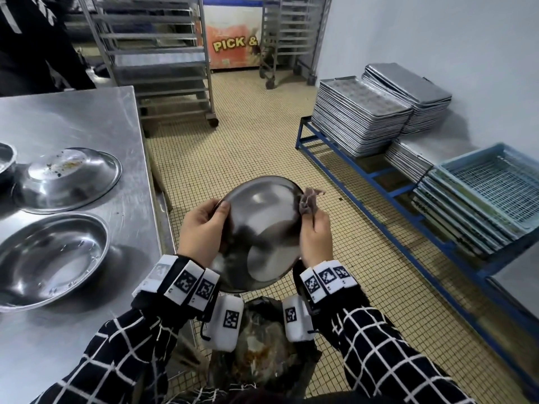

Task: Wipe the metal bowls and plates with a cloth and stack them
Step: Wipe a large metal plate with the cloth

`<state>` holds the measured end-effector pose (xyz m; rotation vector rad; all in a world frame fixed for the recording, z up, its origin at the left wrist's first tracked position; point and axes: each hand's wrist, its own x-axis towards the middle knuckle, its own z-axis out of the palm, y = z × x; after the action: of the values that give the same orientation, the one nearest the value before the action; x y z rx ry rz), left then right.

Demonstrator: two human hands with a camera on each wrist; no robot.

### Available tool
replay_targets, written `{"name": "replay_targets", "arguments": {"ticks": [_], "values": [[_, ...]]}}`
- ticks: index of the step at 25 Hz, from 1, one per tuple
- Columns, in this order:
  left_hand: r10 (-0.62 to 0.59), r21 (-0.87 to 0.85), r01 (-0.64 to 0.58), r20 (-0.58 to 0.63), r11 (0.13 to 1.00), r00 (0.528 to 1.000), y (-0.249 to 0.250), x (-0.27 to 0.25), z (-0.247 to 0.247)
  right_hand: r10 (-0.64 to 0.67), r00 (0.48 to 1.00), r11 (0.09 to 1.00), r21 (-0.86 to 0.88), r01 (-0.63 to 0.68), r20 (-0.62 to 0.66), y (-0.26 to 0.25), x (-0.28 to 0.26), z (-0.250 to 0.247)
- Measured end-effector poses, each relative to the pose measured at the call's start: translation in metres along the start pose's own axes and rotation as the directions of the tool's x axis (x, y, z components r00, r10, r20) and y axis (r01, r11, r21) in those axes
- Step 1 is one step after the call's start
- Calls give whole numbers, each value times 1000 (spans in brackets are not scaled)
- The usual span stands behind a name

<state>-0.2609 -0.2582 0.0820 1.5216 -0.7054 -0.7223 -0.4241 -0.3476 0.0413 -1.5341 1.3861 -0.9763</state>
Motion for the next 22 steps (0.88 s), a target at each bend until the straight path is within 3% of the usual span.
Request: {"name": "replay_targets", "arguments": {"ticks": [2, 4, 6, 8, 10, 12, 14, 16, 18, 22], "values": [[-5, 15, 5, -33, 1000, 999, 1, 1, 0, 11, 1000, 1000, -25, -10, 9, 0, -8, -1], [-14, 21, 15, -41, 1000, 999, 2, 0, 2, -199, 980, 974, -101, 201, 29, -6, -25, 10], [0, 47, 0, -8, 999, 1000, 3, -3, 6, -411, 907, 865, -276, 419, 87, -14, -40, 26], [33, 43, -34, 15, 999, 999, 5, -5, 9, -474, 877, 785, -417, 458, 72, -23, -38, 33], [45, 12, -45, 1, 999, 999, 8, -7, 8, -466, 885, 821, -367, 437, 12, -27, -27, 27], [38, 1, -38, 1, 999, 999, 9, -8, 6, -323, 945, 938, -146, 313, -46, -27, -13, 13], [12, -23, -12, 1, 1000, 1000, 7, -9, 4, 34, 999, 991, 131, -31, -19, -18, -4, -2], [-37, -68, 37, -7, 997, 999, 4, -9, 0, 305, 950, 909, 278, -310, 63, -2, -1, -11], [-86, -138, 82, -23, 987, 996, 0, -8, -2, 395, 915, 851, 341, -400, 87, 17, -3, -13], [-129, -134, 117, -85, 984, 988, -15, 0, -11, 361, 932, 866, 365, -343, 21, 25, 2, -18]]}}
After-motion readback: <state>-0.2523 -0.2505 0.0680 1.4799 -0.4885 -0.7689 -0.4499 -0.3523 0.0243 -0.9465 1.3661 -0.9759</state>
